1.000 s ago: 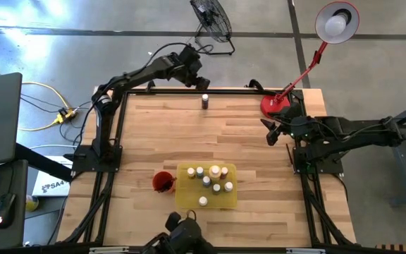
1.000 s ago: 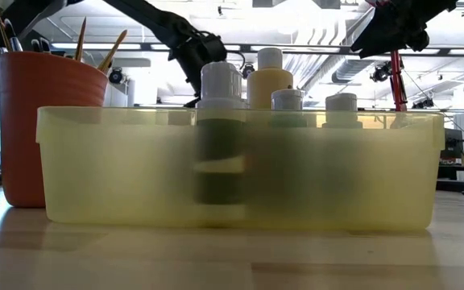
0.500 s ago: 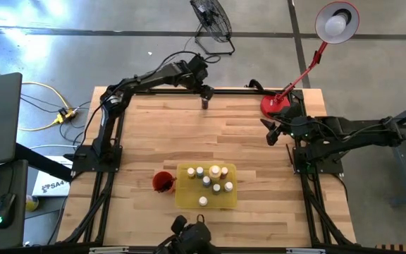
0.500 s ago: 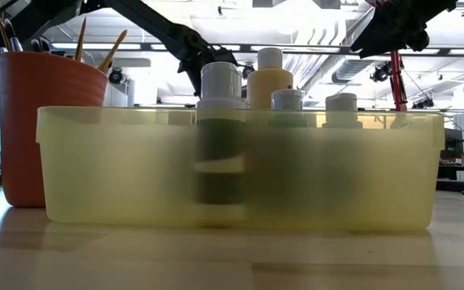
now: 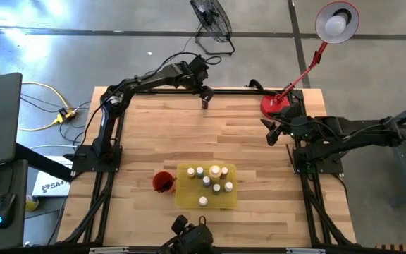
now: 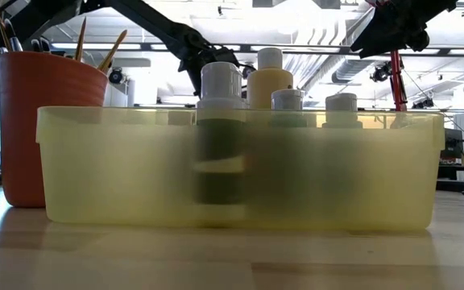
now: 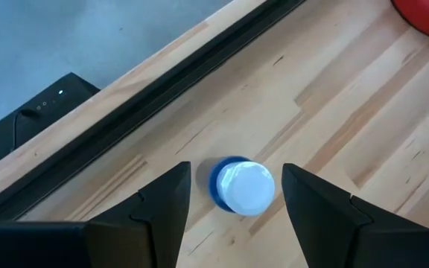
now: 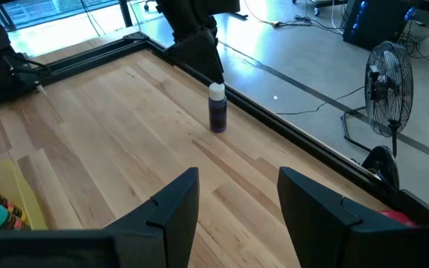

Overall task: Pick & Place Paint Supplies
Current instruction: Put the dark blue paint bottle into the yellow bin

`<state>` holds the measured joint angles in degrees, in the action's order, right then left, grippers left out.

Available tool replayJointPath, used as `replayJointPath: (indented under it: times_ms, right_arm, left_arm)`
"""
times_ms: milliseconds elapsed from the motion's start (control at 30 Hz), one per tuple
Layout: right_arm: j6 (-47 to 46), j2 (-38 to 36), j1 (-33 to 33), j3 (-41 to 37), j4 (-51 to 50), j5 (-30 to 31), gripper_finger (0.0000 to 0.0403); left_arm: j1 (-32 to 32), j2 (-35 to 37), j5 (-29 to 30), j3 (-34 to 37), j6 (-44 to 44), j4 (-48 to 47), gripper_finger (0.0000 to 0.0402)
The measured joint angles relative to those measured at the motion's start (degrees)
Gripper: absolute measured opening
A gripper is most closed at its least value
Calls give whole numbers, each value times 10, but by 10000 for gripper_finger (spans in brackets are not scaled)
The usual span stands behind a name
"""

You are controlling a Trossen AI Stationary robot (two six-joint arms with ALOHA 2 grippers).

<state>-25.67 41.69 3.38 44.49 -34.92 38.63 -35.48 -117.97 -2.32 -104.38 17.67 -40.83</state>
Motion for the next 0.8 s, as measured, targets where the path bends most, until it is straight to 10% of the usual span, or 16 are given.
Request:
replayJointPath:
  times_ms: [800]
  right_arm:
    - [0,0,0,0,0,0,174]
  left_arm:
    - [7,0,29,0,0,0,207]
